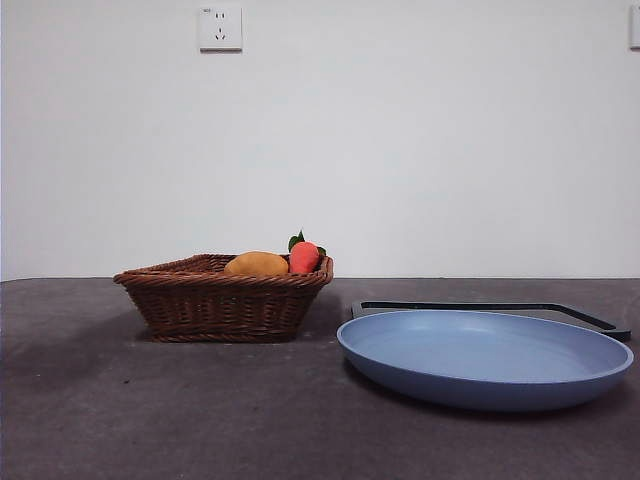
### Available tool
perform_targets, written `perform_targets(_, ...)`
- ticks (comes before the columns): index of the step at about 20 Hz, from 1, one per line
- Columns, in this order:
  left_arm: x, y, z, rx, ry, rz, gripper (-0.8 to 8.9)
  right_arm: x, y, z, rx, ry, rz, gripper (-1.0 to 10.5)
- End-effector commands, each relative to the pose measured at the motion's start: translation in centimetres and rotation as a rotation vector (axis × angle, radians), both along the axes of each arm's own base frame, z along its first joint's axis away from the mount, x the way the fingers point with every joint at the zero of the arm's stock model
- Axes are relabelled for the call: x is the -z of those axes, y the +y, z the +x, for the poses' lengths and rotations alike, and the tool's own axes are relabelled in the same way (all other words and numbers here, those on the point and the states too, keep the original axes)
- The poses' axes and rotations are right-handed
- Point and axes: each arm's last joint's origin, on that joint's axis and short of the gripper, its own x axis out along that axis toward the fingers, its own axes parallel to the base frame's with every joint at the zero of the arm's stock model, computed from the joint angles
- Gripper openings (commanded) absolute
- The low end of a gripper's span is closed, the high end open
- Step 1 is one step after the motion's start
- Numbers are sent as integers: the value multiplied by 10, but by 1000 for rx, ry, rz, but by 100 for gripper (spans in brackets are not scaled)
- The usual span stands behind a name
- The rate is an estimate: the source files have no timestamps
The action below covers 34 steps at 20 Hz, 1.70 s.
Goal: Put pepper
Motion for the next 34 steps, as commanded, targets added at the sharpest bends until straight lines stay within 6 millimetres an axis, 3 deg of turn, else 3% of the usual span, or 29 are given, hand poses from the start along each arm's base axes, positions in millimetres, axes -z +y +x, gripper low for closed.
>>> perform_targets(1, -7, 0, -1, 30, -47, 37, 6, -3, 1, 3, -36, 9, -33, 6)
perform_targets(5, -7, 0, -1, 30, -46, 37, 33, -2, 1, 5, -33, 21, -32, 21)
perform_targets(6, -7, 0, -1, 28, -44, 35, 92, -2, 1, 6, -31, 23, -31, 61)
perform_targets(8, -7, 0, -1, 25, -50, 37, 326, -2, 1, 8, -11, 39, -17, 235)
perform_targets(9, -7, 0, -1, 25, -51, 37, 393, -1, 1, 9, -1, 51, -12, 314)
perform_targets(14, -7, 0, -1, 26, -51, 36, 391, 6, 2, 24, 7, 116, -7, 326)
perform_targets(20, -7, 0, -1, 26, -50, 33, 391, 26, 5, 65, 12, 238, -11, 325)
perform_targets(28, -7, 0, -1, 26, -50, 33, 391, 86, 10, 139, 26, 426, -16, 325)
perform_targets(34, -7, 0, -1, 26, -50, 33, 391, 129, 12, 170, 26, 526, -25, 324)
